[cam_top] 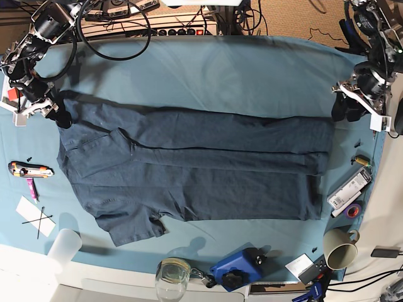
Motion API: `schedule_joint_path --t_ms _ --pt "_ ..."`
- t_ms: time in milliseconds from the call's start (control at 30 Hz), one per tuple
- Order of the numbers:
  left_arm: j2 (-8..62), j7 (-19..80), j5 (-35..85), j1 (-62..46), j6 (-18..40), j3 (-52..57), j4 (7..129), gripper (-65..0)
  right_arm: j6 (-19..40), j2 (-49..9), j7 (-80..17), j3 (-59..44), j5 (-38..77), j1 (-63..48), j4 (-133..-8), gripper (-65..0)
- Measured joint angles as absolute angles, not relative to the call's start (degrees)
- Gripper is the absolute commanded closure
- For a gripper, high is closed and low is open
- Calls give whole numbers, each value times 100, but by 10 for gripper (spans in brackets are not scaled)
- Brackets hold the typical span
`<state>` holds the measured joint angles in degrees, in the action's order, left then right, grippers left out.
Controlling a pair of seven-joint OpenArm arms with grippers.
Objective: Fold the T-shirt properly
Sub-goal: 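Lower the left gripper onto the shirt's side edge and grasp it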
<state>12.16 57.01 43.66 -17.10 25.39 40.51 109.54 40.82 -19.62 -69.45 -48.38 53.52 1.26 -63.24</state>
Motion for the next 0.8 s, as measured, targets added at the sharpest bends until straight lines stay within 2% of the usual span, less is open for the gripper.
schedule_joint_path --t_ms 267,400,800 --pt "1048 5717 4274 -1072 2536 4053 10031 -286 4080 -1964 -7203 -4838 5548 126 -6324 -337" --pt "1050 6167 4628 -714 2641 4051 9347 -286 4080 -1964 -7262 -4838 5555 128 -6324 -337" --pt "1079 6593 5393 183 2751 4062 7653 -286 4082 -1970 -7330 -4838 5564 132 -6326 -337"
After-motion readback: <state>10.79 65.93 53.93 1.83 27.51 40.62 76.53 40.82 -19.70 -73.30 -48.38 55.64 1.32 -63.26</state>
